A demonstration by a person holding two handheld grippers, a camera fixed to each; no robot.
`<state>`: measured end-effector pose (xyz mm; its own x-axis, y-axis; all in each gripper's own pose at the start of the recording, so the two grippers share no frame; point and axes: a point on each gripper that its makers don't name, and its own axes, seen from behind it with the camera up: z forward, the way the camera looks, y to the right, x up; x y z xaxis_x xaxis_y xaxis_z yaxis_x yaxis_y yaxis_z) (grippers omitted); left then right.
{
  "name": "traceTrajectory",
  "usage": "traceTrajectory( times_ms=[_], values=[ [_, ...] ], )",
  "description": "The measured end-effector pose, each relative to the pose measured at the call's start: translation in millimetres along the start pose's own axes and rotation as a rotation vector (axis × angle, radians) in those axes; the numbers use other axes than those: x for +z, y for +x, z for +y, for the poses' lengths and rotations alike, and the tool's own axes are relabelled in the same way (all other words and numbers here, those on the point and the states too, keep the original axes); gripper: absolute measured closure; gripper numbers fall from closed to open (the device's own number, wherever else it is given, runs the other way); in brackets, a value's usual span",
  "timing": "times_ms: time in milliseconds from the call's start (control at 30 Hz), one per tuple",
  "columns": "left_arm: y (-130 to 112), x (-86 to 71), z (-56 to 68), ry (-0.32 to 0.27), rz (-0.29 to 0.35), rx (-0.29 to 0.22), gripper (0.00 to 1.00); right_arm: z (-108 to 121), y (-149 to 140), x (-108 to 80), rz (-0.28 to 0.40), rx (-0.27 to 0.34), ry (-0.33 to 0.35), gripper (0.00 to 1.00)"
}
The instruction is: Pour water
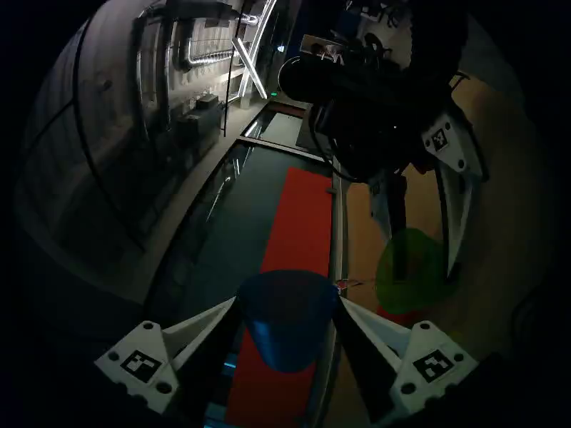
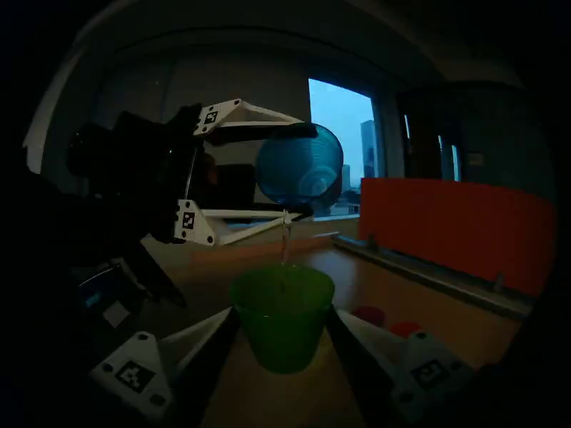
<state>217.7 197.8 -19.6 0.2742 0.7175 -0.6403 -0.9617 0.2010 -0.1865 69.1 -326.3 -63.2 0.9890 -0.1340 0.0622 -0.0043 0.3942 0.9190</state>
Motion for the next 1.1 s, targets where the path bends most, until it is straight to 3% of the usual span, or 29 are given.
traceTrajectory(
  times_ms=[300,1100],
  values=[
    [0.2,-1.6,-5.8,0.010,-0.002,0.016,0.14,-0.7,0.8,0.3,-0.002,-0.008,-0.002,0.01],
    [2.0,-4.4,-7.3,0.011,-0.006,0.055,0.14,3.4,1.5,0.1,0.007,-0.006,-0.012,0.01]
  ],
)
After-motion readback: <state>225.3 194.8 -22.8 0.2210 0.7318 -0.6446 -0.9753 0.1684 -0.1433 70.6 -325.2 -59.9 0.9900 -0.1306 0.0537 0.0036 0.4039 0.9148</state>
